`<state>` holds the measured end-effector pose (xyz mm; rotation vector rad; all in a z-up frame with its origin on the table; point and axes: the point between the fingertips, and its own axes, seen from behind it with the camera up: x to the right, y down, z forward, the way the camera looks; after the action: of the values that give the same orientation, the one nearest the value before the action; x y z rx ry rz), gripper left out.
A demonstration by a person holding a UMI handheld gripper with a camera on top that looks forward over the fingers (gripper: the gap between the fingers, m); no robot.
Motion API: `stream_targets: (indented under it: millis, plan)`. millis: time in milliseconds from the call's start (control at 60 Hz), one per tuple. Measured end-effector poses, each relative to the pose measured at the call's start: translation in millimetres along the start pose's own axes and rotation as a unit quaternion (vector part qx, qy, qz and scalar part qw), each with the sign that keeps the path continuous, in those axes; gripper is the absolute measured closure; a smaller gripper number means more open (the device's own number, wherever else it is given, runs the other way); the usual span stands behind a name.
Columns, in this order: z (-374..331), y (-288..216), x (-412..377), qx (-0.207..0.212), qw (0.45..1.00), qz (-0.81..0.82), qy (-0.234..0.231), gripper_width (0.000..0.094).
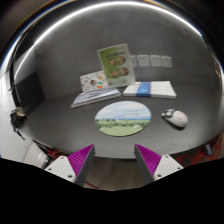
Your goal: Arrange mouse
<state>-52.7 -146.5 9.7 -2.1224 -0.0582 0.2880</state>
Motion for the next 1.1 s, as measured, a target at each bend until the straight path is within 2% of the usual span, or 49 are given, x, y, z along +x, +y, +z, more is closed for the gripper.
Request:
stream_targets:
  millis: [183, 300, 383, 517, 717, 817, 850, 883, 983, 1033, 1050, 1067, 1100]
  plan:
    - [-19.0, -27.9, 104.1, 0.022, 0.993, -0.010, 0.119, 0.0106]
    - [-19.0, -40.6, 173.8, 0.028, 0.985, -0.015, 0.168, 0.0106]
    - [-8.0, -54.7, 215.4, 0.042, 0.982, -0.019, 0.185, 0.0122]
    - [25.4, -61.9, 247.5, 0.026, 0.987, -0.018, 0.156, 0.0121]
    - [64.8, -67.0, 251.1, -0.004, 0.996, -0.044, 0.078, 0.0135]
    - [77.0, -76.2, 260.0, -0.019, 0.996, -0.051, 0.066, 0.0213]
    - [81.5, -79.6, 264.3, -0.020, 0.996, -0.048, 0.066, 0.0208]
    - [85.4, -83.1, 269.0, -0.021, 0.996, -0.046, 0.068, 0.0371]
    - [90.6, -87.9, 275.2, -0.021, 0.996, -0.037, 0.076, 0.0393]
    - [91.6, -88.8, 276.4, -0.018, 0.996, -0.031, 0.083, 0.0433]
    - [91.4, -88.7, 276.5, -0.018, 0.996, -0.032, 0.084, 0.0395]
    - [91.3, -89.2, 276.5, -0.016, 0.996, -0.031, 0.083, 0.0458]
    - [90.8, -89.6, 276.3, -0.015, 0.996, -0.024, 0.080, 0.0471]
